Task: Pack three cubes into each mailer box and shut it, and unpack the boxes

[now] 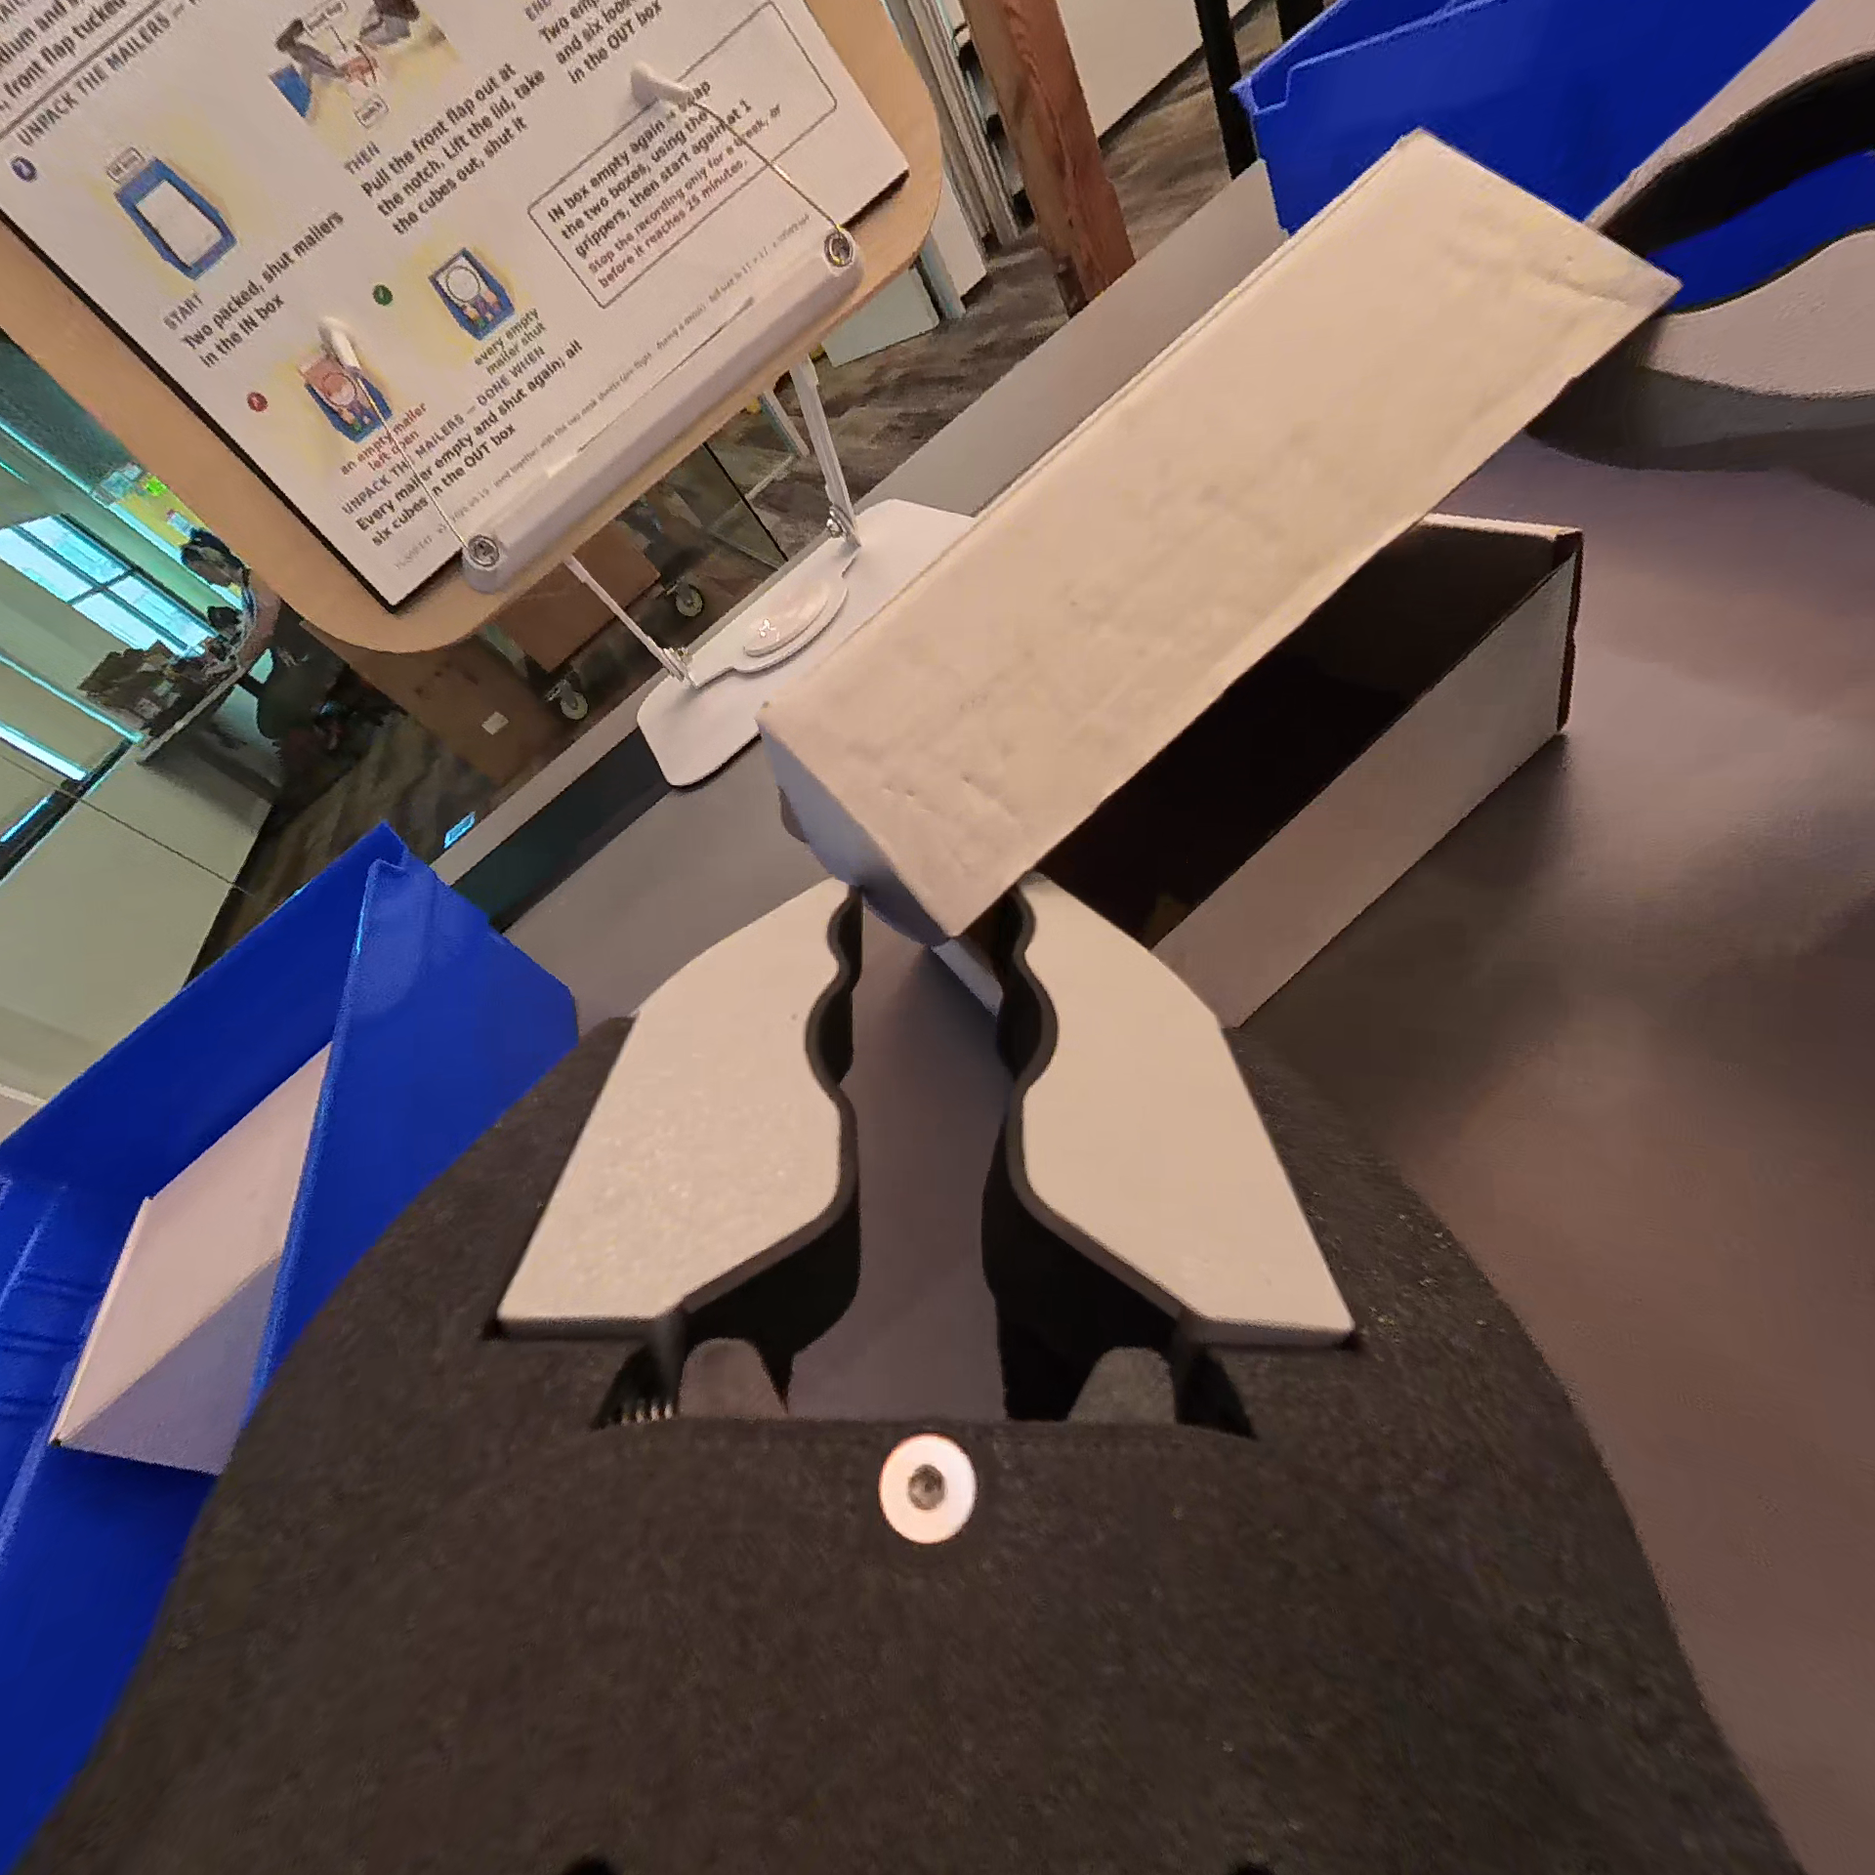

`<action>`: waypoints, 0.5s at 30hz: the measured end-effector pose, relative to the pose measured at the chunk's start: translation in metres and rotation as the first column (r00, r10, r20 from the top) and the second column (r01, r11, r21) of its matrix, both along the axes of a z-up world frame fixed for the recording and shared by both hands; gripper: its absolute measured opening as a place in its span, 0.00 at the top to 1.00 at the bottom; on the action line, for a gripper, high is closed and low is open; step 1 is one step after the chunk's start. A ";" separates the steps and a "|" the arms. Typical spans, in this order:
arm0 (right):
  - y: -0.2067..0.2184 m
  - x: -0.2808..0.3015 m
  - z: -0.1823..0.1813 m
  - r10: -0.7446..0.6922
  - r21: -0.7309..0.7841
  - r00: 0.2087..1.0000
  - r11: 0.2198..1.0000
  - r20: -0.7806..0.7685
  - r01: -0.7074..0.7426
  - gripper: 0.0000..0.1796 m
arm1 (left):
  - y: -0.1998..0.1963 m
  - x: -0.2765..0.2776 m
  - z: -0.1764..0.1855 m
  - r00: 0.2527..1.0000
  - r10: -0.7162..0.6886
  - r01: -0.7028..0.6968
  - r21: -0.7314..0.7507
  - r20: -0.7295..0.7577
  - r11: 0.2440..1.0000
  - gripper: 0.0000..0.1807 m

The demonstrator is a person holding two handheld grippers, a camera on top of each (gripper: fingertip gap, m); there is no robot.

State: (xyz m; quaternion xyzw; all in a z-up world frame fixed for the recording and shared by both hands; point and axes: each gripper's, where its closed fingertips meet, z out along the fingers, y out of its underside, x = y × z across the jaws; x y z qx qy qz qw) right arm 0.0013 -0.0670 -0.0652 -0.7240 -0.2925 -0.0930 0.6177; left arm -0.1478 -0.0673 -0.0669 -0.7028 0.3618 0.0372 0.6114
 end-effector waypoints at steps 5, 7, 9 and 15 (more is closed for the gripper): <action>-0.006 -0.006 0.004 0.031 -0.002 0.999 1.000 0.026 -0.031 0.97 | -0.003 0.001 0.004 1.000 -0.023 0.023 0.004 0.015 1.000 0.94; -0.010 -0.008 0.004 0.042 -0.028 0.998 0.999 0.042 -0.041 0.97 | -0.005 0.000 0.002 0.999 -0.029 0.029 -0.028 0.023 0.999 0.95; -0.015 -0.011 0.002 0.065 -0.102 0.997 0.993 0.032 -0.061 0.97 | -0.008 0.000 -0.001 0.999 -0.032 0.034 -0.082 0.026 0.996 0.95; -0.037 -0.015 -0.015 0.123 -0.469 0.988 0.870 -0.091 -0.152 0.98 | -0.026 0.001 -0.017 0.993 -0.058 0.095 -0.414 0.102 0.905 0.95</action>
